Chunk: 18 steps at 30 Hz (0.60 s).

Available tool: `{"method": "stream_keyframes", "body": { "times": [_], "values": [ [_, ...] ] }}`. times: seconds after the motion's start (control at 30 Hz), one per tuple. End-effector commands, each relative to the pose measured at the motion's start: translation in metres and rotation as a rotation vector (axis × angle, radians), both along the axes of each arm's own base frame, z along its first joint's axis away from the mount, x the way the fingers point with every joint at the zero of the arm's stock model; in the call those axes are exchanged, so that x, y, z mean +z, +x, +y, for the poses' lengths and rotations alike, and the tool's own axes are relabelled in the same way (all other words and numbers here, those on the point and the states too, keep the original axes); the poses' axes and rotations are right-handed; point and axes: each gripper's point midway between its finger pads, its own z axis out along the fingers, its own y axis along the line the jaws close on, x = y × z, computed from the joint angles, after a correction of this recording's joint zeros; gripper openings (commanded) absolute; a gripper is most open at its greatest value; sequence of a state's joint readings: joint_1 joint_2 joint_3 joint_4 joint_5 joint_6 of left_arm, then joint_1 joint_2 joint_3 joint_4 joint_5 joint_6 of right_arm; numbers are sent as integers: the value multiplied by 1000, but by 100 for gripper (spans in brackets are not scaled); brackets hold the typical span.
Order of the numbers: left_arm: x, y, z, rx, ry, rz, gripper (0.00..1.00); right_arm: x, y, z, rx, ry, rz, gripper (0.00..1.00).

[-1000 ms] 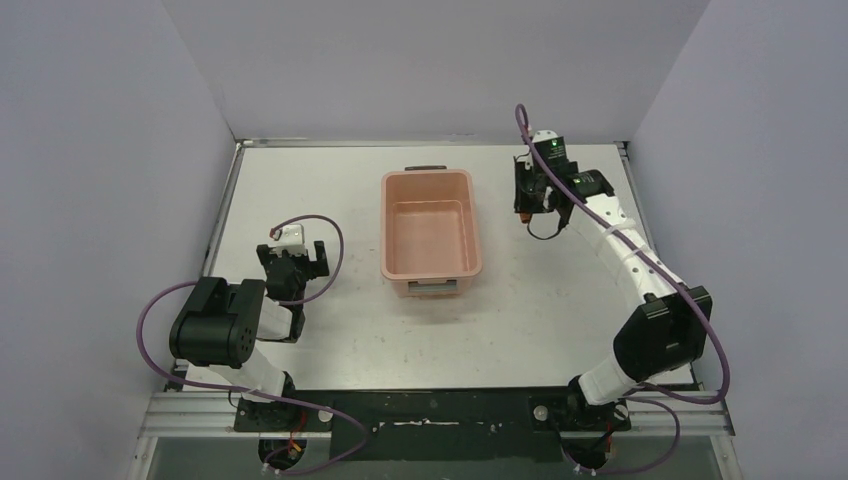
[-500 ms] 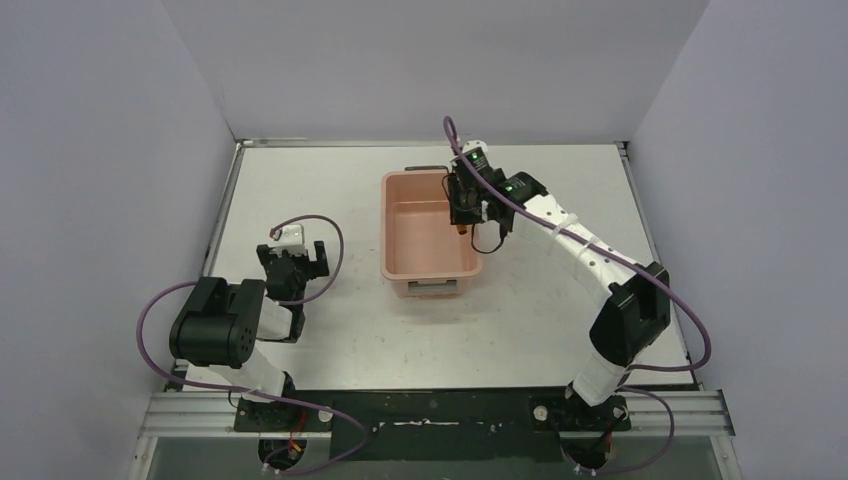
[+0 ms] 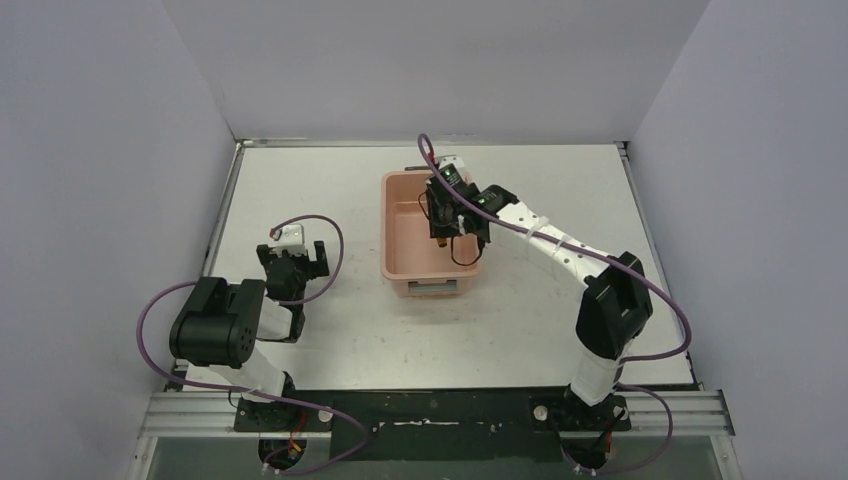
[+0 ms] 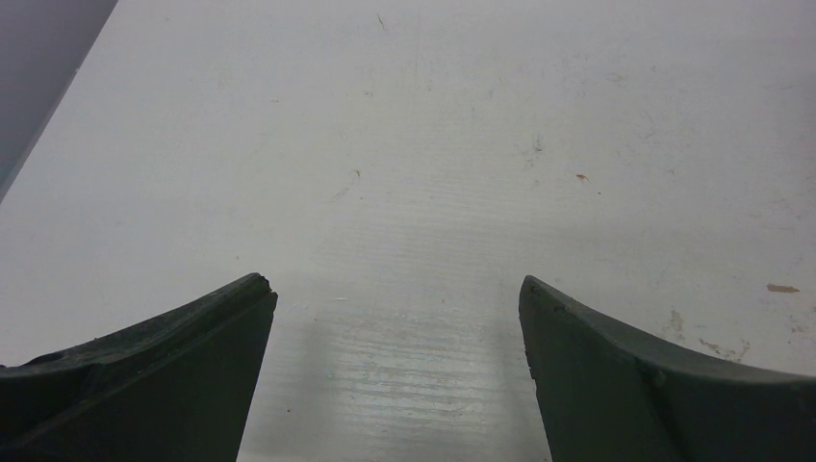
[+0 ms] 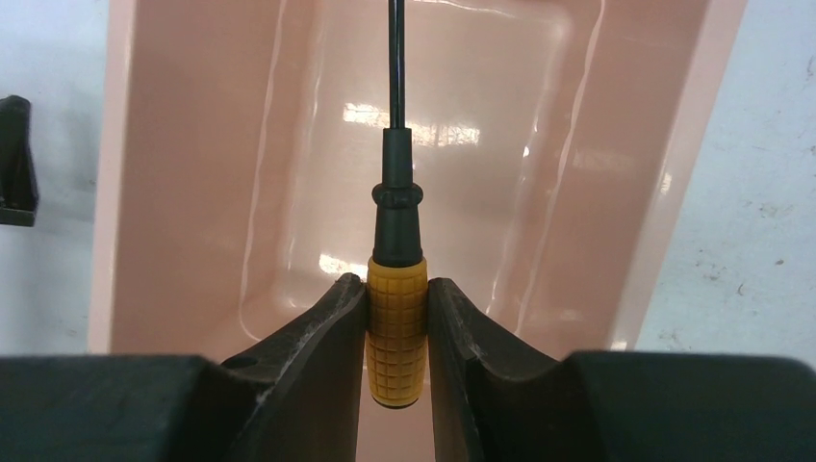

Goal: Put the screwdriver in the bin
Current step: Place the screwdriver in the bin.

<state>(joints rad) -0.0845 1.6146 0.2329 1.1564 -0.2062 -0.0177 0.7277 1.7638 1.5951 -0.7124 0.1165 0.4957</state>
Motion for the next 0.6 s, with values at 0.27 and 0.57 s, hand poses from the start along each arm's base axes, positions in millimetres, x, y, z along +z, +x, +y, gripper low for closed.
{"method": "stream_keyframes", "body": {
  "times": [0.27, 0.57],
  "values": [
    [22, 11, -2, 1, -14, -82, 97, -91, 8, 14, -7, -33, 72, 9],
    [22, 11, -2, 0, -14, -82, 97, -128, 8, 10, -25, -71, 102, 32]
  ]
}}
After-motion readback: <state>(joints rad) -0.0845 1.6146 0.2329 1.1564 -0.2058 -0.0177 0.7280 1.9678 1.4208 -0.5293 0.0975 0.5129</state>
